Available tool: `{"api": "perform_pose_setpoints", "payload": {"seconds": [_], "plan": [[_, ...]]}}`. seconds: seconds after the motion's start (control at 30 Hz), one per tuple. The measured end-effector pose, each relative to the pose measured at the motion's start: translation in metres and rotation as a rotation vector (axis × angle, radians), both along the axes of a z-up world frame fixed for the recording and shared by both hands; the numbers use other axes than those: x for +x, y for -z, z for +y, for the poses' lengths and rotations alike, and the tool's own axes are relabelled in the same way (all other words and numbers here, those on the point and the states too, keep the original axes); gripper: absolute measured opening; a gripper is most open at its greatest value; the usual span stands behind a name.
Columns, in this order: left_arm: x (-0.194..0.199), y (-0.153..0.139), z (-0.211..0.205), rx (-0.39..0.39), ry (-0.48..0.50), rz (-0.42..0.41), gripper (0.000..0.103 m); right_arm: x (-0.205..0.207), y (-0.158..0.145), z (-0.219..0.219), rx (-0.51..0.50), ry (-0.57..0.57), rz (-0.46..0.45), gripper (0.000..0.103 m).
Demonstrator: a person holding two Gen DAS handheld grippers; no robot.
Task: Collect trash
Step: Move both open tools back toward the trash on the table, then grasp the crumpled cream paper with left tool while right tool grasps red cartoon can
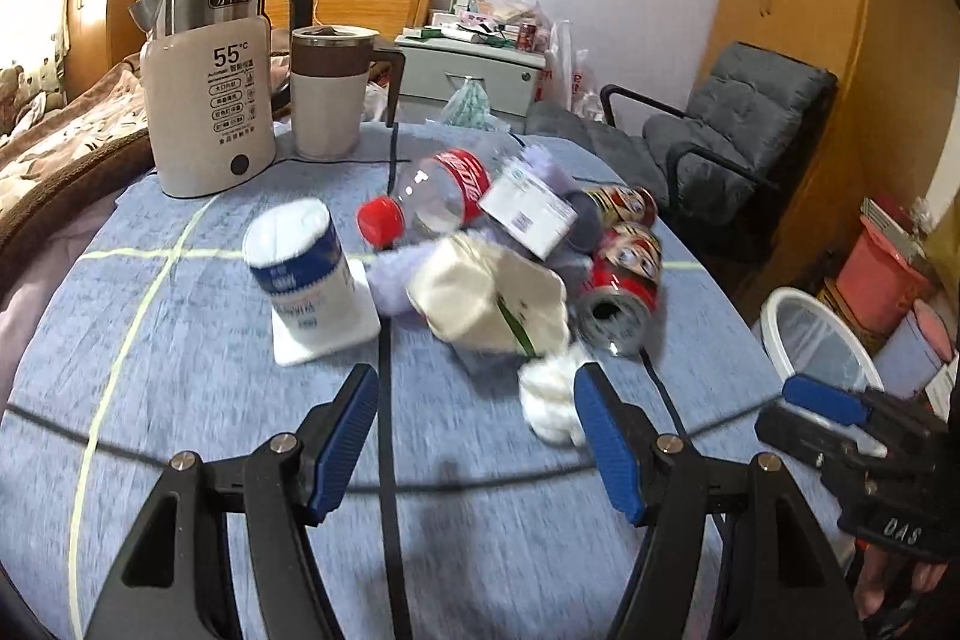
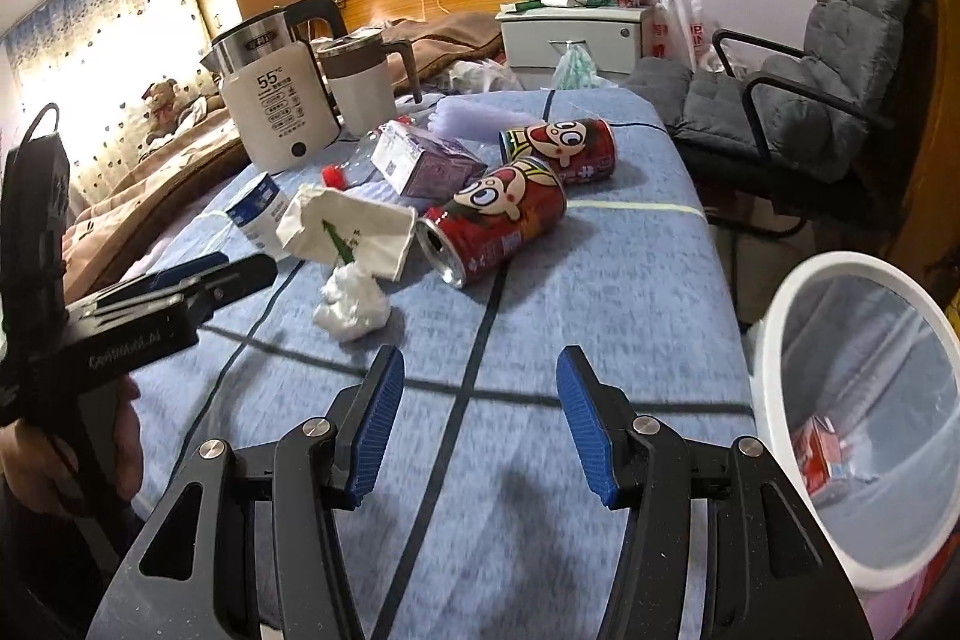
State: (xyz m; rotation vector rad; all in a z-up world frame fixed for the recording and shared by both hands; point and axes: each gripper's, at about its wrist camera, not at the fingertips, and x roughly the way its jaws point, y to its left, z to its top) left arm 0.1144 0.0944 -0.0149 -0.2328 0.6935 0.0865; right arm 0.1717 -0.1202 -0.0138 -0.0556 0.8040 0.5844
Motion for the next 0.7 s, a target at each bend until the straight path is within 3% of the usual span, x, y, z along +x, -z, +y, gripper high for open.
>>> {"api": "perform_pose_setpoints", "payload": {"seconds": [0.47,0.6,0.63,0.7], "plan": [[0.064,0.004,0.018,-0.059,0.027,0.014,0.075,0.054,-0.001,0.014,0.097,0.068,0.028,0.057],[0.061,0.012,0.016,-0.091,0.060,0.020,0.074,0.063,0.004,0.015,0.112,0.083,0.054,0.057],[0.059,0.014,0.015,-0.094,0.070,0.020,0.072,0.065,0.005,0.014,0.116,0.087,0.059,0.057],[0.055,0.015,0.013,-0.090,0.083,0.023,0.056,0.070,0.007,0.016,0.134,0.098,0.076,0.057]]}}
